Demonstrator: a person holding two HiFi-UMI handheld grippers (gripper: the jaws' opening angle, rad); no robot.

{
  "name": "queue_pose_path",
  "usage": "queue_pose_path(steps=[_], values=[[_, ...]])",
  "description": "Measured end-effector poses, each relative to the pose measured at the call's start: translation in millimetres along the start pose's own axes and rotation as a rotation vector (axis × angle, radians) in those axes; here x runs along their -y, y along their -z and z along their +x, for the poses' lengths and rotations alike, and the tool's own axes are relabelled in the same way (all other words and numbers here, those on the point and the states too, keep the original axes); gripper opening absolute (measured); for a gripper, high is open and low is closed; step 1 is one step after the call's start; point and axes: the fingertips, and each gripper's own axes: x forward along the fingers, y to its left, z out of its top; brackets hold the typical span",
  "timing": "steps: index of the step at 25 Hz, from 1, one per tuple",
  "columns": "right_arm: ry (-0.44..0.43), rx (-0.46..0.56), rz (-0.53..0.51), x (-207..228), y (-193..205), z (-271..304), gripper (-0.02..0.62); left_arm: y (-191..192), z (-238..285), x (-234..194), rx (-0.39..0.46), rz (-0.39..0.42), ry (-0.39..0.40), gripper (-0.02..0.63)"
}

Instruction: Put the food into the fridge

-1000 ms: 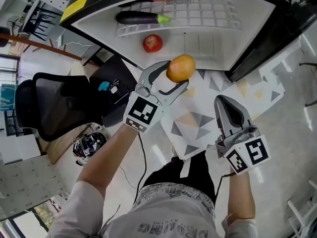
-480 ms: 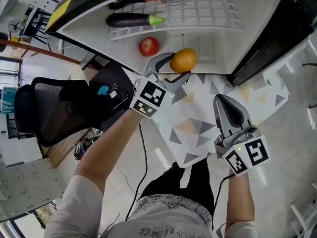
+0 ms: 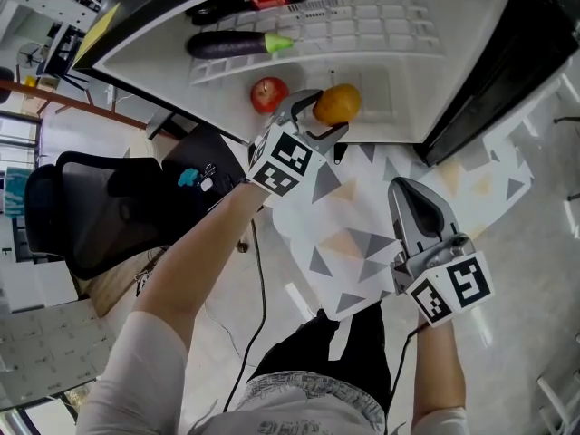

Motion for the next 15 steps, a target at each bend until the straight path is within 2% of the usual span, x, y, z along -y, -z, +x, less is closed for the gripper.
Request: queue_pose_path(steps=[5,15], values=[[0.003,0.014,-0.006,2.4,0.9,-0.2,0.002,2.6,17.8,-7.1,-0.035,0.044,0.006,0.298],[0.014,0.015,0.014,13.2,10.3,2.0,0.002,4.5,46.8,-21.3,-0.08,0.057,0.008,0.298]])
